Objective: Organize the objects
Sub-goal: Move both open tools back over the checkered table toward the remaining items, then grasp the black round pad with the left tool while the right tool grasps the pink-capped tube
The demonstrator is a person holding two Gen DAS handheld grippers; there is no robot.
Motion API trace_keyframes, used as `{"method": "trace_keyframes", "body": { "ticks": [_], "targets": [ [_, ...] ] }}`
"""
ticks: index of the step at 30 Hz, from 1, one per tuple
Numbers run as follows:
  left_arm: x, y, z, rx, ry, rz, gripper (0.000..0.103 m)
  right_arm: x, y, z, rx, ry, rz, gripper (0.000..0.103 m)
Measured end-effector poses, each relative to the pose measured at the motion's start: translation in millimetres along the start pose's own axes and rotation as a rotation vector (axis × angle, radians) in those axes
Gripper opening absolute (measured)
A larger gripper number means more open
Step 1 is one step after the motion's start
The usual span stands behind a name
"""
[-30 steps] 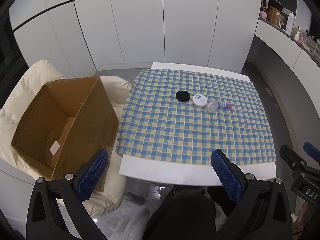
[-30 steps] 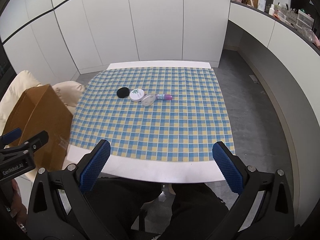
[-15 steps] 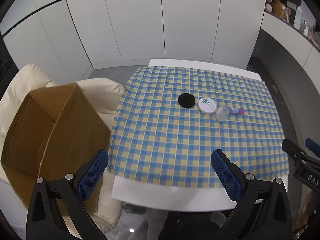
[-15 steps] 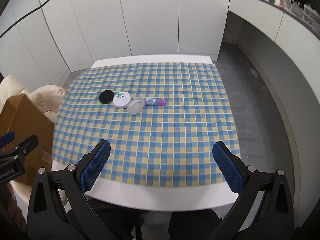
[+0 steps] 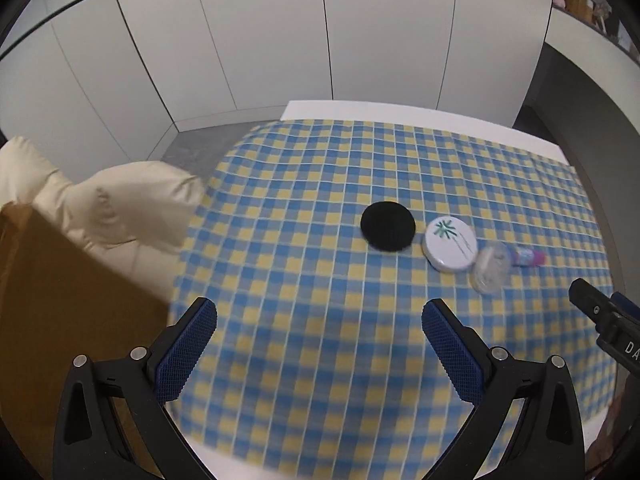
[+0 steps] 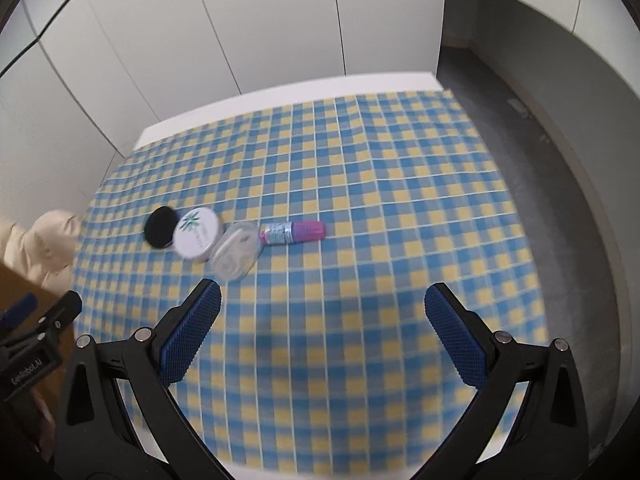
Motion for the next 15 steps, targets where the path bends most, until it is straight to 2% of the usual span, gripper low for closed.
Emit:
{"method": "trace_keyframes", "body": {
  "ticks": [4, 6, 8, 11, 15],
  "targets": [
    [-6.2, -32.8, 9.1, 0.014, 0.026, -0.020, 0.102, 6.5, -33.6, 8.6, -0.020, -0.010, -0.012, 0.103],
    [-10.3, -49.3, 12.1, 0.030, 0.040, -0.036, 0.102, 9.2, -51.6, 12.4, -0.019, -0.024, 0.009, 0.103],
    [-14.5, -65.1, 15.9, 0.038, 0.037, -0.020, 0.102, 12.4, -64.1, 14.1, -0.018, -0.021, 0.010, 0.103],
    [-15.9, -81.8, 19.8, 0.039, 0.048, -0.001, 0.102, 15.2, -72.8, 15.5, -0.028, -0.004, -0.021, 0.101],
    [-15.2, -97.3, 23.6, 0.045, 0.077, -0.020, 0.102, 11.7, -76.4, 18.9, -0.047, -0.019, -0.004, 0.096]
  ]
}}
Point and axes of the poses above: each gripper's, at about its wrist camera, not at the fingertips, and y roughly against the way its jaws point, x to its left, z to its top, the point moved 4 cm from there along -y, roughly the way its jaws point, and after that the axes turned 3 degrees about x, right-handed, at the moved point
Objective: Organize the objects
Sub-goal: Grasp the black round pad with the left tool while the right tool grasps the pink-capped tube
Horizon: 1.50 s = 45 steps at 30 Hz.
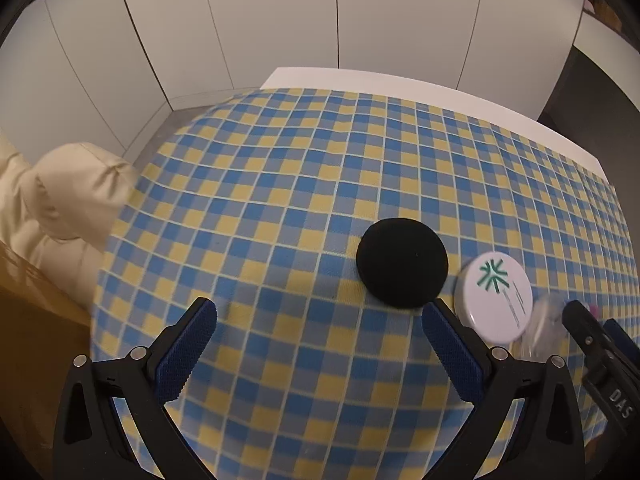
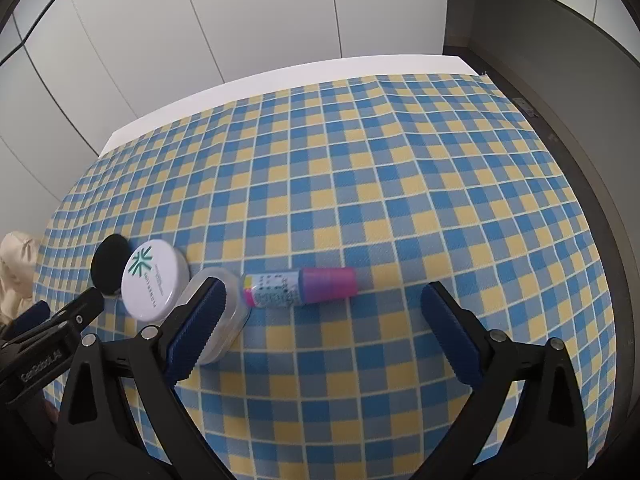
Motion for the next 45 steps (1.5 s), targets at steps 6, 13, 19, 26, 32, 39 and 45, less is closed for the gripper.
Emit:
{"method": "trace_keyframes", "body": {
  "ticks": [6, 13, 19, 26, 32, 39, 45],
  "targets": [
    [-6.5, -10.5, 2.0, 0.011, -0.001, -0.009, 0.102, -6.9, -0.9, 1.6, -0.011, 0.002, -0.043, 0.087],
    [-8.2, -18.7, 3.0, 0.011, 0.016, -0.039, 0.102, 4.7, -6.0, -7.2, -0.042, 0.097, -0.123, 0.083],
    [-12.0, -29.8, 18.2, -0.004, 0.028, -0.036, 0.103, 0.2, 3.8, -6.4, -0.065, 0.105, -0.124, 0.061],
    [-21.0, -31.4, 34.2, -0.051, 0.011, -0.033, 0.075, -0.3, 3.9, -6.9, -0.065, 0.103, -0.120, 0.061],
    [-25.4, -23.8, 35.1, -0.078, -0.040, 0.001, 0.051, 0.1, 3.6, -6.8, -0.063, 0.103, -0.120, 0.060],
    [-16.0, -19.0, 35.1, -0.061, -0.017, 0.002, 0.051, 1.3, 4.2, -6.5, -0.061, 0.103, -0.120, 0.060],
    [-16.8, 3.5, 21.6, -0.069, -0.032, 0.006, 0.051, -2.6, 4.9, -8.2, -0.053, 0.091, -0.120, 0.060]
  ]
}}
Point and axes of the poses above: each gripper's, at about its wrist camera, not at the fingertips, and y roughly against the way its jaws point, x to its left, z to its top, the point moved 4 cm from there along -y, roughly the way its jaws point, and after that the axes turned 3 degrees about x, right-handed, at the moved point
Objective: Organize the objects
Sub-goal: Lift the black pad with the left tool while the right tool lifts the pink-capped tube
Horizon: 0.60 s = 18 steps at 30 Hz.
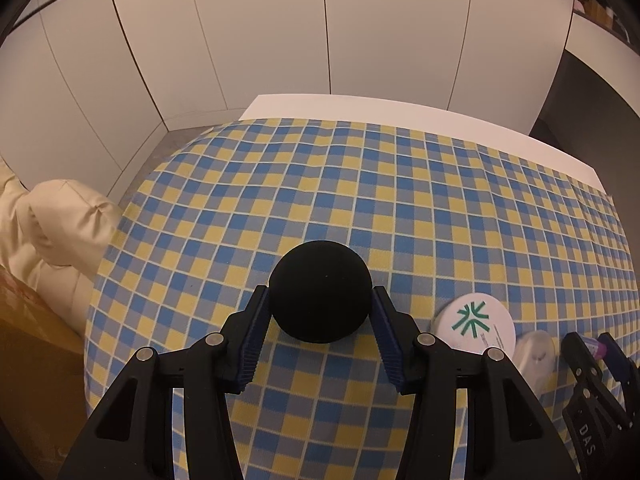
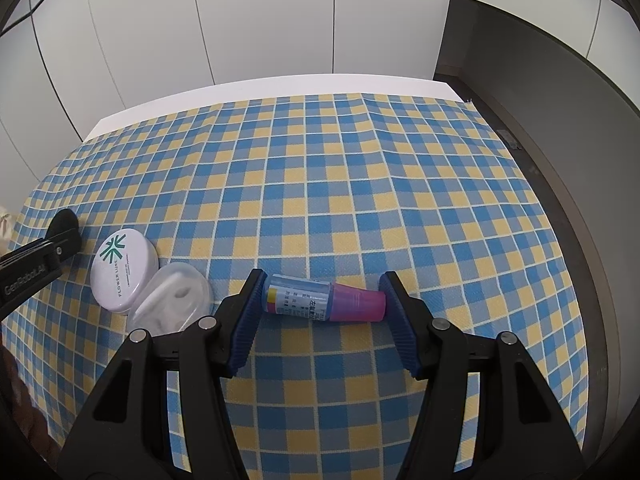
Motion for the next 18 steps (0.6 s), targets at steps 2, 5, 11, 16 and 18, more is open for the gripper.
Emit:
{"method": "trace_keyframes", "body": {
  "ticks": [2, 5, 11, 16, 18],
  "targets": [
    [-1.0, 7.4, -2.9, 0.001, -0.009, 0.003, 0.051, -2.0, -0.3, 0.0, 0.003, -0.003, -0.005, 0.060],
    [0.3, 13.9, -2.6, 0.002, -0.016, 0.007, 0.051, -5.5, 1.5, 1.8, 0.007, -0.005, -0.011, 0.060],
    [4.5, 38.6, 3.3, -0.012, -0.007, 0.009, 0.051, -4.3, 31.0, 12.2, -0.001, -0.009, -0.013, 0.060],
    [8.9, 67.3, 13.8, -0.038, -0.009, 0.009, 0.050, -6.2, 65.8, 35.7, -0.032, -0.028, 0.021, 0.060],
    [11.2, 81.9, 19.0, -0.050, -0.008, 0.002, 0.050, -7.0, 83.3, 47.4, -0.058, -0.029, 0.021, 0.060]
  ]
}}
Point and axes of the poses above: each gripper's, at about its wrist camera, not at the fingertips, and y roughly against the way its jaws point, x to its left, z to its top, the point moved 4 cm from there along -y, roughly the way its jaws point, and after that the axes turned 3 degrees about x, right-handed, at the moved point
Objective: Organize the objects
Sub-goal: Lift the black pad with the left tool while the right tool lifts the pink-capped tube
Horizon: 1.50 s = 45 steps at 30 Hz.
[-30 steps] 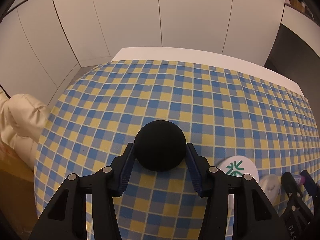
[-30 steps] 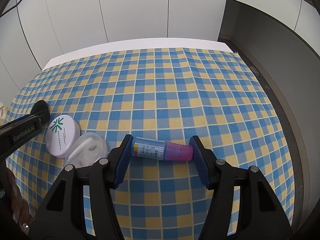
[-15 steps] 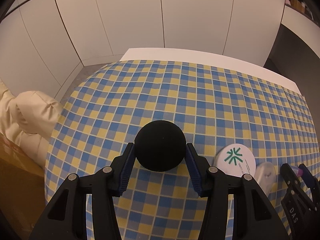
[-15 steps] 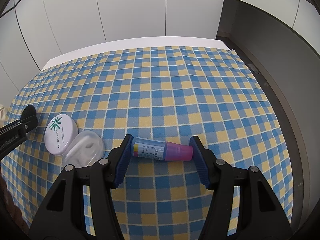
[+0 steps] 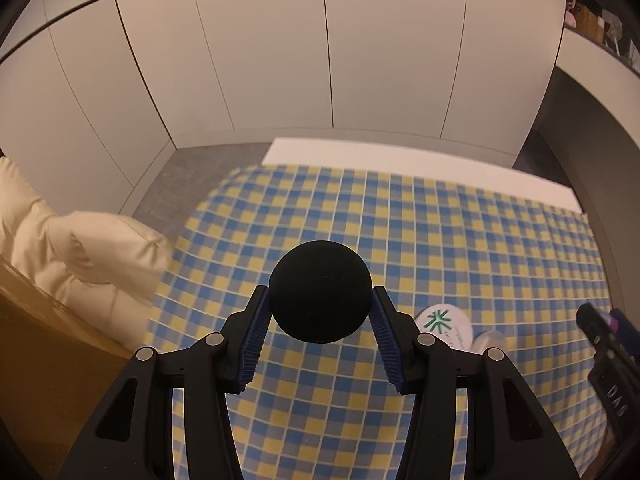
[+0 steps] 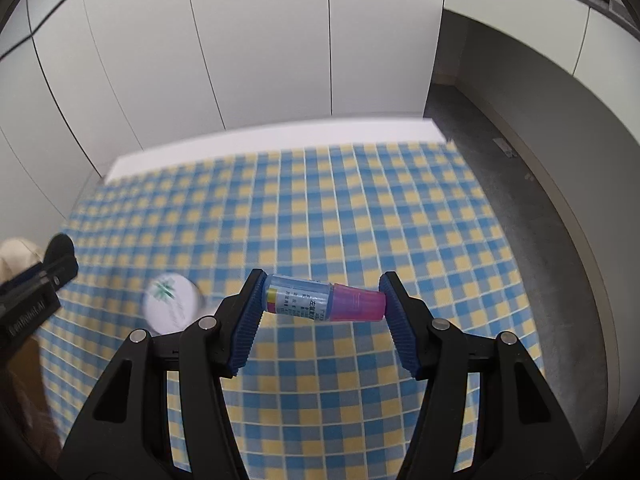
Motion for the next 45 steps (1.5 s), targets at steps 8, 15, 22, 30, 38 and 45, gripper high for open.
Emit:
{"method": "trace_keyframes", "body": {
  "ticks": [8, 15, 22, 30, 38, 45],
  "targets": [
    [8.8, 55.0, 26.4, -0.031, 0.014, -0.023, 0.051, 10.6, 76.0, 36.5, -0.090, 0.034, -0.002, 0.060],
    [11.3, 123.7, 53.2, -0.097, 0.022, -0.032, 0.051, 15.4, 144.0, 75.6, -0.133, 0.020, 0.026, 0.060],
    [15.7, 197.8, 77.2, -0.161, 0.020, -0.047, 0.051, 19.9, 226.7, 104.5, -0.223, 0.034, 0.063, 0.060],
    [18.6, 263.5, 85.7, -0.212, -0.016, -0.049, 0.051, 16.9, 297.3, 119.9, -0.268, 0.044, 0.039, 0.060],
    [19.6, 296.2, 79.8, -0.226, -0.029, -0.029, 0.051, 24.2, 320.0, 115.5, -0.230, 0.096, 0.014, 0.060],
    [25.1, 300.8, 73.9, -0.219, -0.029, -0.027, 0.051, 27.3, 313.9, 104.3, -0.197, 0.106, 0.027, 0.060]
  ]
}}
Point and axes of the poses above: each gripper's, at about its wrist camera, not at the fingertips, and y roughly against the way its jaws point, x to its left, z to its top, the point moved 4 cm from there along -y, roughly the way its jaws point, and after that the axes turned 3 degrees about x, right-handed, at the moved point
